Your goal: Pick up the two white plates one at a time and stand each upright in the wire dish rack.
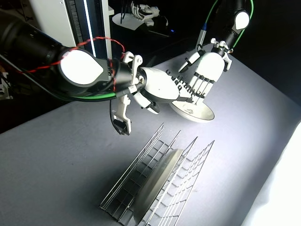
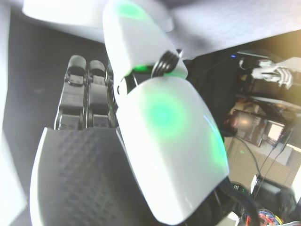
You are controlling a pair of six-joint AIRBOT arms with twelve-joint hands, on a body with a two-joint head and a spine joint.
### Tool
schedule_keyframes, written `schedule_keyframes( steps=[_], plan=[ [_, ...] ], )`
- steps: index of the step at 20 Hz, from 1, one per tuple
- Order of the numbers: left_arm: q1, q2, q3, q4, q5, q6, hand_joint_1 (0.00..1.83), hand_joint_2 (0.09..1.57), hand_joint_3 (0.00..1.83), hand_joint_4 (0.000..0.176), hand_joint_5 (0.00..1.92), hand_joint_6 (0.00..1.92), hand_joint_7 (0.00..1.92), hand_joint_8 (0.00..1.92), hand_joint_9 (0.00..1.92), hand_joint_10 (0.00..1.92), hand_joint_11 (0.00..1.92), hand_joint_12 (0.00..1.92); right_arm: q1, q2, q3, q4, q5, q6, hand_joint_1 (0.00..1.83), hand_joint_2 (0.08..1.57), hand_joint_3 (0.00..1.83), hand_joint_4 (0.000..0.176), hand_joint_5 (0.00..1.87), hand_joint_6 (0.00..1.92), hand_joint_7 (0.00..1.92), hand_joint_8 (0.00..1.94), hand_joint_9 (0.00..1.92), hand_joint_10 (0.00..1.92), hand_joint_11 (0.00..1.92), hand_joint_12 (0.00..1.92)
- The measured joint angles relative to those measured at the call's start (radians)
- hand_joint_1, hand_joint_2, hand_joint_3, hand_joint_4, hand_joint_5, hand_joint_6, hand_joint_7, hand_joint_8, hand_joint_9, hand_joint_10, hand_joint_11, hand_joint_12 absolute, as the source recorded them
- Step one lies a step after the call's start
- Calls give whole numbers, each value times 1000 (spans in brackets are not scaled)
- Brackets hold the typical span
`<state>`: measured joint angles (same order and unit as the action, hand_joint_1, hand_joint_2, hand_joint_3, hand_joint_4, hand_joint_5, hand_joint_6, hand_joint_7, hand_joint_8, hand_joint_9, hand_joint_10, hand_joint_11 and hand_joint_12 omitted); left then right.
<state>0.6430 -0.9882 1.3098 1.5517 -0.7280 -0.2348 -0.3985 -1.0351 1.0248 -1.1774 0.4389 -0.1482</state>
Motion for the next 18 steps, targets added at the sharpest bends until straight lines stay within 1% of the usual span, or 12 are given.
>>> schedule_keyframes(
  steps=[2, 5, 6, 7, 11, 12, 14, 16, 18],
  plan=[
    [0, 0, 0, 0, 0, 0, 0, 1228, 0, 0, 21, 8, 0, 0, 0, 0, 0, 0, -13, -19, 4, 8, -18, 0, 1630, 1144, 1, 0, 0, 0, 0, 0, 0, 0, 0, 179],
    [0, 0, 0, 0, -1, 0, 0, 1230, 0, 0, 14, 3, 0, 0, 0, 0, 0, 0, -31, -51, 23, 3, -35, 0, 1636, 1137, 0, 0, 0, 0, 0, 0, 0, 0, 0, 148],
    [0, 0, 0, 0, -1, 0, 0, 1232, 0, 0, 18, 4, 0, 0, 0, 0, 0, 0, -31, -65, 37, 3, -40, 0, 1639, 1138, 0, 0, 0, 0, 0, 0, 0, 0, 0, 206],
    [0, 0, 0, 0, -1, 0, 0, 1229, 0, 0, 28, 8, 3, 1, 0, 0, 0, 0, -31, -80, 55, 7, -42, -2, 1633, 1144, 2, 0, 0, 0, 0, 0, 0, 0, 0, 216],
    [0, 0, 0, -1, -1, 0, 0, 1228, 0, 0, 14, 1, 0, 0, 0, 0, 0, 0, -29, -150, 121, 6, -59, -3, 1635, 1137, 0, 0, 0, 0, 0, 0, 0, 0, 0, 201],
    [0, 0, 0, -1, -1, 0, 0, 1225, 0, 0, 21, 4, 0, 0, 0, 0, 0, 0, -25, -173, 139, 6, -61, -3, 1641, 1135, 0, 0, 0, 0, 0, 0, 0, 0, 0, 234],
    [0, 0, 0, -1, -1, 0, 0, 1226, 0, 0, 18, 2, 0, 0, 0, 0, 0, 0, -16, -204, 163, 6, -66, -5, 1659, 1138, 0, 0, 0, 0, 0, 0, 0, 0, 0, 199],
    [0, 0, 0, -1, -1, 0, 0, 1223, 0, 0, 22, 4, 0, 0, 0, 0, 0, 0, -15, -230, 184, 10, -67, -5, 1634, 1141, 1, 0, 0, 0, 0, 0, 0, 0, 0, 226],
    [0, 0, 0, -1, -1, 0, 0, 1227, 0, 0, 0, 0, 0, 0, 0, 0, 0, 0, -15, -254, 202, 6, -78, -5, 1665, 1132, 0, 0, 0, 0, 0, 0, 0, 0, 0, 234]
  ],
)
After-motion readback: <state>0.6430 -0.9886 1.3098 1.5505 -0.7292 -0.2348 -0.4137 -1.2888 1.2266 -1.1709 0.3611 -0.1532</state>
